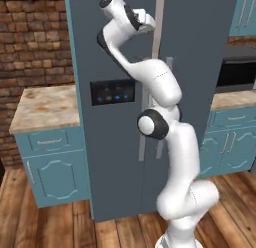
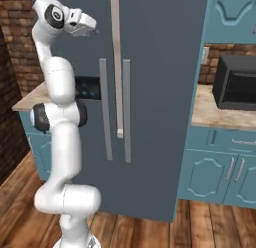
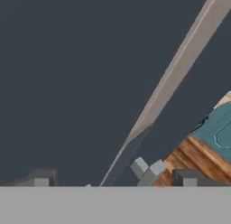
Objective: Take the orange and kiwi from the highest rack and move them to the second highest rack where the squash and mushroom are located, to maximize freezer space. Close the freezer door after rearranging.
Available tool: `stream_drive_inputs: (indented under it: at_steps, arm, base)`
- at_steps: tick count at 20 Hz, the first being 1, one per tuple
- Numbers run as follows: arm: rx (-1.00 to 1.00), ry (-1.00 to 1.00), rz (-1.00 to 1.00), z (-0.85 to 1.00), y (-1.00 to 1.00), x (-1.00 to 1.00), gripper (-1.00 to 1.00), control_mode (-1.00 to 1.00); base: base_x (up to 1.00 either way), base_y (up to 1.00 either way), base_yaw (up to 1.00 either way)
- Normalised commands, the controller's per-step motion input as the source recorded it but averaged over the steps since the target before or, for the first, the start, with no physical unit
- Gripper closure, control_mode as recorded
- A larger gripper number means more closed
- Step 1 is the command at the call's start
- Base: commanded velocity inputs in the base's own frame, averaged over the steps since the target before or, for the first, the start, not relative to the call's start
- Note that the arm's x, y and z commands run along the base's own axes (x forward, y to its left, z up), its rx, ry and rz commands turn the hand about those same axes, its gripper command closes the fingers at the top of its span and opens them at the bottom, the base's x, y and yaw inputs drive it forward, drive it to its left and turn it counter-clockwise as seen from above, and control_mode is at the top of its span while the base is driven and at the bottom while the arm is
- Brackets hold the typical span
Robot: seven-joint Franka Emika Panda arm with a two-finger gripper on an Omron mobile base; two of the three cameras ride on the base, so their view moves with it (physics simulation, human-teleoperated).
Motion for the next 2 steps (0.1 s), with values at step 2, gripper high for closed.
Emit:
stream_drive_inputs:
  at_steps: [2]
  arm:
    - [-0.01, -0.38, 0.1, -0.06, -0.4, -0.76, -1.0, -1.0]
  base:
    - [0.0, 0.0, 0.0]
